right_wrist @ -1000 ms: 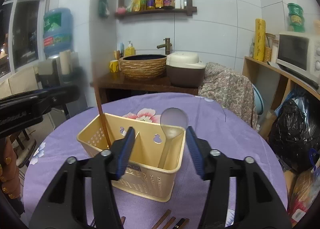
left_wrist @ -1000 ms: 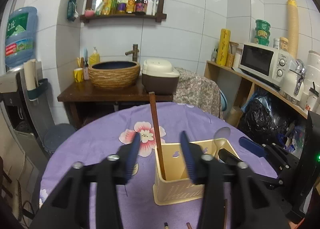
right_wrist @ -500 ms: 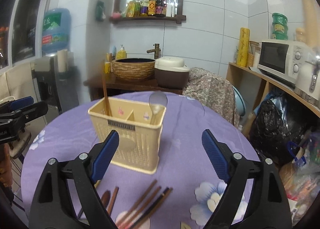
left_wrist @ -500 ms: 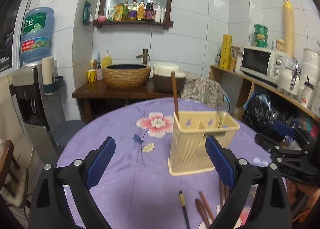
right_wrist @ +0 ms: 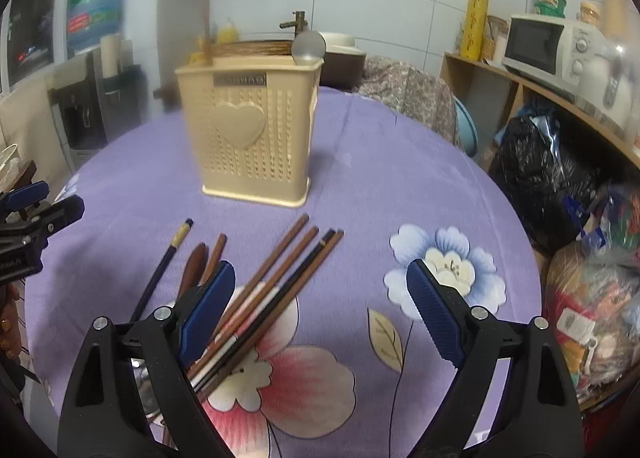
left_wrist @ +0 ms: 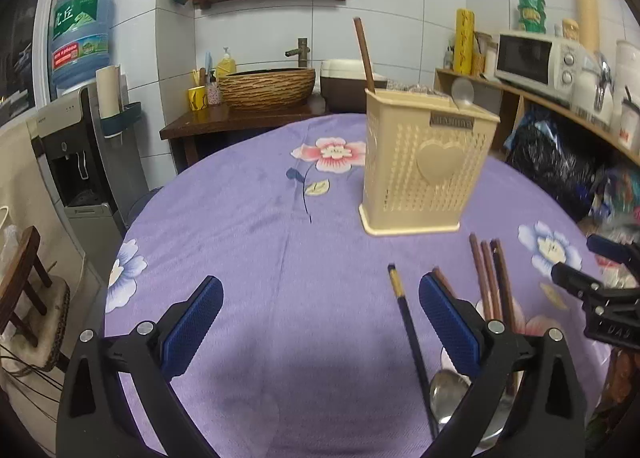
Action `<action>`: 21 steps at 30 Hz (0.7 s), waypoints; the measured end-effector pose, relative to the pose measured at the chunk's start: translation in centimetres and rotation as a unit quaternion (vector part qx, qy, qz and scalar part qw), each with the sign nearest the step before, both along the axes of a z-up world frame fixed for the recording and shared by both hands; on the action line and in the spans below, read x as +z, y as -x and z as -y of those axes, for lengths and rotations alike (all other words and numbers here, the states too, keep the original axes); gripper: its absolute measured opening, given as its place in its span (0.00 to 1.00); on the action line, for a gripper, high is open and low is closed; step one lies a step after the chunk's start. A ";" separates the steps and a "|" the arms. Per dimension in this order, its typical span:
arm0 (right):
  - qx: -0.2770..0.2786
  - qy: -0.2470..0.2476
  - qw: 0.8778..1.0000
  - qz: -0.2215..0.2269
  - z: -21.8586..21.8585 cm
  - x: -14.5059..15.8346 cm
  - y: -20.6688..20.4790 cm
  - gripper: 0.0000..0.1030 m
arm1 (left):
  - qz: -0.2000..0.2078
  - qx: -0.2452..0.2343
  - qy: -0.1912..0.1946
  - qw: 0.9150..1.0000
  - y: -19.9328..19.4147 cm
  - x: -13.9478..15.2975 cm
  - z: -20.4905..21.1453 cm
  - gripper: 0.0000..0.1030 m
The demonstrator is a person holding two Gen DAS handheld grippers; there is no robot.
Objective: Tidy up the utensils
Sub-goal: 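Move both tools back over the remaining utensils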
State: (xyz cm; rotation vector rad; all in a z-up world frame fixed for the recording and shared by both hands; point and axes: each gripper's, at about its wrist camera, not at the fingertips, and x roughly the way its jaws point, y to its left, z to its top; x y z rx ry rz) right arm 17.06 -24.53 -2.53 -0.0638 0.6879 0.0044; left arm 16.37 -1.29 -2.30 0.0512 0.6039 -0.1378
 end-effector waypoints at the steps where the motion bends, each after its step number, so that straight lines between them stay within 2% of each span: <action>1: -0.003 -0.001 1.000 -0.003 0.1 -0.3 0.1 0.86 | -0.001 -0.002 -0.008 1.000 0.2 -0.4 0.2 0.95; 5: -0.020 -0.007 1.000 -0.019 0.5 -1.8 1.0 0.89 | -0.005 -0.013 -0.027 1.000 0.9 -1.2 0.5 0.95; 12: -0.042 -0.005 0.998 -0.053 1.0 -3.9 1.7 0.89 | -0.027 -0.014 -0.029 0.999 1.3 -2.1 0.8 0.95; 17: -0.024 0.001 0.997 -0.078 -0.7 -4.7 1.9 0.89 | -0.036 -0.020 -0.029 0.999 1.4 -2.4 1.2 0.95; 21: 0.002 -0.006 0.997 -0.076 -2.0 -4.7 2.2 0.89 | -0.040 -0.018 -0.027 0.999 1.4 -2.6 1.0 0.95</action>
